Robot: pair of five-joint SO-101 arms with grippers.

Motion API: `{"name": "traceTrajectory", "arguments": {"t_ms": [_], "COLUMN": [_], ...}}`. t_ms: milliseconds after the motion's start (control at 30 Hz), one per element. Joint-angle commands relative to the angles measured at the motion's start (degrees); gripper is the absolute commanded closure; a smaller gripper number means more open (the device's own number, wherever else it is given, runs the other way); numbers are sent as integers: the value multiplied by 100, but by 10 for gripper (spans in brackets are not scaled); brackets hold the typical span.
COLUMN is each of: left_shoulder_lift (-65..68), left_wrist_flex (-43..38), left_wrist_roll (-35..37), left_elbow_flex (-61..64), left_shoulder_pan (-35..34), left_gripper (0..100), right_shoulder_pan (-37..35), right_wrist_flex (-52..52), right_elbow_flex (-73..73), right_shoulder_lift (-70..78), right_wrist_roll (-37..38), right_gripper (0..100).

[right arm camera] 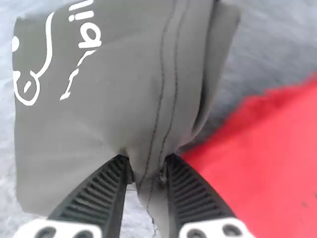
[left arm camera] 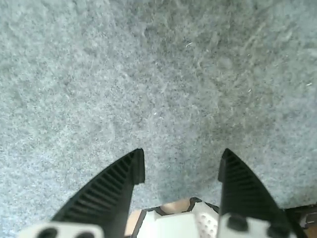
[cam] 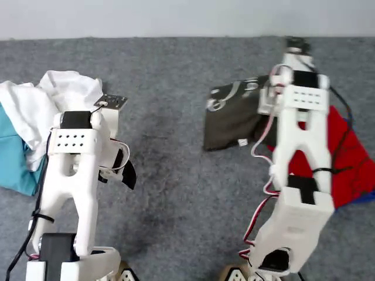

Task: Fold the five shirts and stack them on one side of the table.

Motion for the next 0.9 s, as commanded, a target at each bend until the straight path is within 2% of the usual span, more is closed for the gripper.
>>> {"name": "traceTrajectory", "arguments": {"t_ms": [0, 300, 500, 667, 867], "left_shoulder_lift": [-176, -176, -176, -176, -176], "left_wrist_flex": [26, 26, 26, 26, 26], "left_wrist_roll": [-44, -44, -44, -44, -44], "left_elbow_flex": [-13, -13, -13, -13, -13], "left_shoulder_pan": [-18, -9, -18, 0, 18], "left_gripper": [758, 758, 758, 758, 758], "right_shoulder_pan": [514, 1402, 2114, 2756, 2993], "right_wrist_flex": [286, 1200, 1947, 1631, 848], "right_elbow_flex": [-264, -255, -202, 624, 2066], "right_shoulder_lift": [-699, -1798, -1780, -1349, -1095], "right_wrist_roll": [-167, 0, 18, 35, 35], "right_gripper": [989, 989, 989, 989, 989]}}
